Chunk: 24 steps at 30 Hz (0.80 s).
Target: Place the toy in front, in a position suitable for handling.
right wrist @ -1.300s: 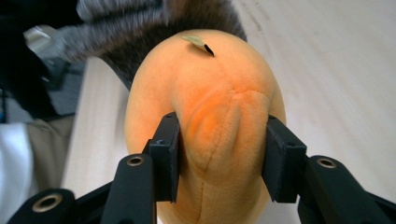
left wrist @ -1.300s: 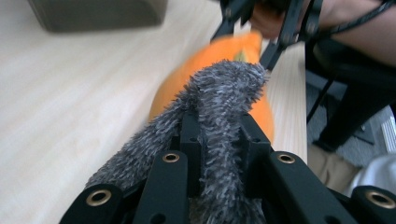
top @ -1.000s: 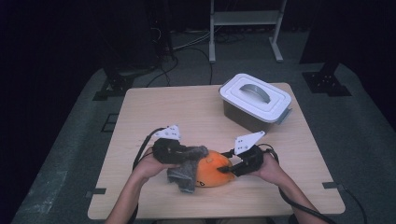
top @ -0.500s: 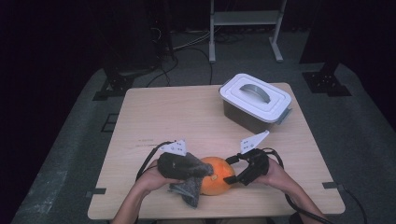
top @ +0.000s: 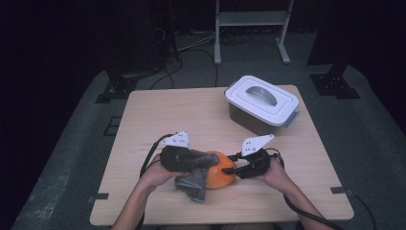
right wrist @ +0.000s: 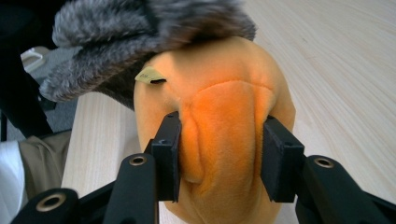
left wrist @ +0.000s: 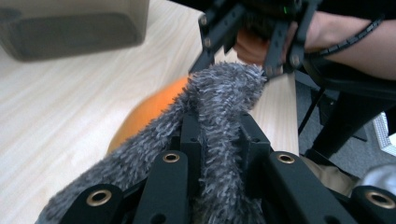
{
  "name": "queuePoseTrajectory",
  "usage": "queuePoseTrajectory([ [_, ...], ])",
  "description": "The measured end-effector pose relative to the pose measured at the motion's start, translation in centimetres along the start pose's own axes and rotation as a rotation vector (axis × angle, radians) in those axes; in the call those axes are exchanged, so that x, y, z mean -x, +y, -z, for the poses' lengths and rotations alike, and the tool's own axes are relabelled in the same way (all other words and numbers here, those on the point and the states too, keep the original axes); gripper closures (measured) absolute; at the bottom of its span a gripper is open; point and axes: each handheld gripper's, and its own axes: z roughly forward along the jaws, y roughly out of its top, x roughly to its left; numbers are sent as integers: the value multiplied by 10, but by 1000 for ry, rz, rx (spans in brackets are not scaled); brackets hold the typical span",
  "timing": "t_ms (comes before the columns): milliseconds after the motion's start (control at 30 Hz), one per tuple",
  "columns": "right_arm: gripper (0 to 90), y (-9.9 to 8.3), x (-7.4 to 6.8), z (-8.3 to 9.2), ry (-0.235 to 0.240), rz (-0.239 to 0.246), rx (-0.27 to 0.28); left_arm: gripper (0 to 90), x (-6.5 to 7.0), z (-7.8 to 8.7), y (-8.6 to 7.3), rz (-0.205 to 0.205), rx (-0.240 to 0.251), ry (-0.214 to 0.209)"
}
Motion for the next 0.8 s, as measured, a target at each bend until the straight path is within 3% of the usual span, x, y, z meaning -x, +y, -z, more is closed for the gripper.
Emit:
queuePoseTrajectory([
  [167,543,-12,3,3,5,-28,-14,760,1,-7,-11,-4,-19,-6],
  [467,513,-21,-4,9,6,-35,-34,758,-1,4,-30,22,-43,25],
  [667,457,-21,-8,8,21,-32,-48,758,4,2,-17,-22,-34,29],
  [800,324,-23,-7,11,43,-58,-60,758,8,-6,-13,-50,-77,17],
])
